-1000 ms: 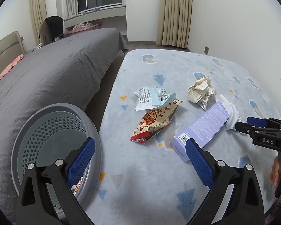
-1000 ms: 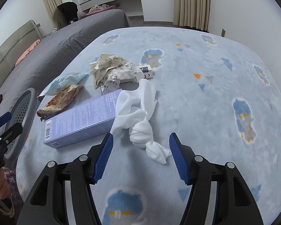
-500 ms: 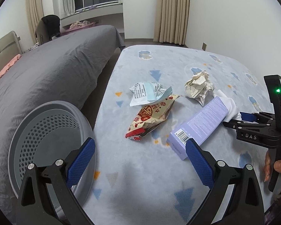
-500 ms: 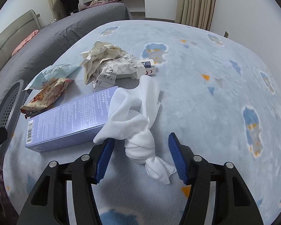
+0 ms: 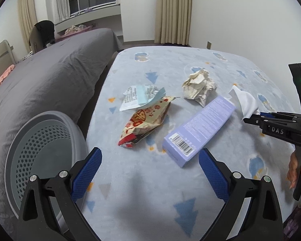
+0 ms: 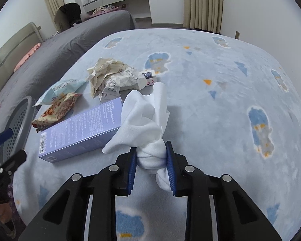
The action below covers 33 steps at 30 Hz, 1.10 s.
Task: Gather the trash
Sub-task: 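Grasp the lavender box with the left tool while the right tool holds the white cloth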
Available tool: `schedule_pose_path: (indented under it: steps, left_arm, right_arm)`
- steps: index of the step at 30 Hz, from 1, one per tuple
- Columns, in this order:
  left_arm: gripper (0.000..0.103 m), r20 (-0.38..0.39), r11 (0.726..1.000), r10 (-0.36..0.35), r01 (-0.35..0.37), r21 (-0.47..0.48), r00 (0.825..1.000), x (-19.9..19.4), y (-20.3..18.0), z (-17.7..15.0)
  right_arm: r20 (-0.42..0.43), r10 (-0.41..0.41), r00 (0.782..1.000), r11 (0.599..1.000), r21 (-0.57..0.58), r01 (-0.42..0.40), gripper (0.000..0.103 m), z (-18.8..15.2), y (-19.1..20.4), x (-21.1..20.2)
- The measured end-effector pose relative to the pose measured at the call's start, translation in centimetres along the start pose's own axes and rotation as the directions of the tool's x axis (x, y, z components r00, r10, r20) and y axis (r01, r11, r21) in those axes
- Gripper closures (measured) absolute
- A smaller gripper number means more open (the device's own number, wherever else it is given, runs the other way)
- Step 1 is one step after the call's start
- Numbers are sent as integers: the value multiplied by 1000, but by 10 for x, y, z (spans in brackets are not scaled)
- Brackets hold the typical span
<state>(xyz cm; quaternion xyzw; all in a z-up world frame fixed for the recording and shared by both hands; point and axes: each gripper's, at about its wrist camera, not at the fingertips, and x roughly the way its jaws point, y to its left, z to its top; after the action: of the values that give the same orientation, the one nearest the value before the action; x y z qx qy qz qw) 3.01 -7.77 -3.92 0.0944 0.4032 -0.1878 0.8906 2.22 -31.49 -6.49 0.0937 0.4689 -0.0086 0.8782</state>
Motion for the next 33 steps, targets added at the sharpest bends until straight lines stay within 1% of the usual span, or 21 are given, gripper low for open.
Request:
schedule_pose_path:
  steps: [5, 8, 13, 19, 21, 24, 27, 33]
  left_arm:
    - [8, 10, 998, -47, 46, 51, 999, 2, -21, 2]
    - [8, 9, 994, -54, 53, 92, 999, 6, -35, 4]
    - [8, -30, 989, -80, 83, 119, 996, 23, -51, 9]
    - [8, -64, 982, -64, 74, 172, 996, 47, -68, 19]
    - [8, -72, 979, -47, 61, 196, 996, 56, -74, 23]
    - [8, -83, 976, -38, 54, 209, 996, 66, -78, 26]
    - [8, -110, 976, -50, 72, 203, 993, 75, -80, 29]
    - [8, -126, 977, -84, 107, 183, 988, 74, -87, 26]
  right_arm:
    - [28, 24, 999, 999, 44, -26, 76, -3, -11, -19]
    - [49, 38, 998, 997, 65, -42, 76, -2, -16, -30]
    - [75, 52, 996, 994, 91, -59, 76, 2, -28, -42]
    - [104, 85, 991, 986, 137, -99, 76, 6, -45, -56]
    - [113, 95, 989, 983, 149, -111, 76, 7, -49, -60]
    - [126, 103, 987, 980, 158, -123, 76, 7, -52, -65]
    - [129, 111, 985, 977, 168, -132, 76, 7, -56, -68]
    - [138, 116, 984, 974, 178, -140, 76, 5, -59, -75]
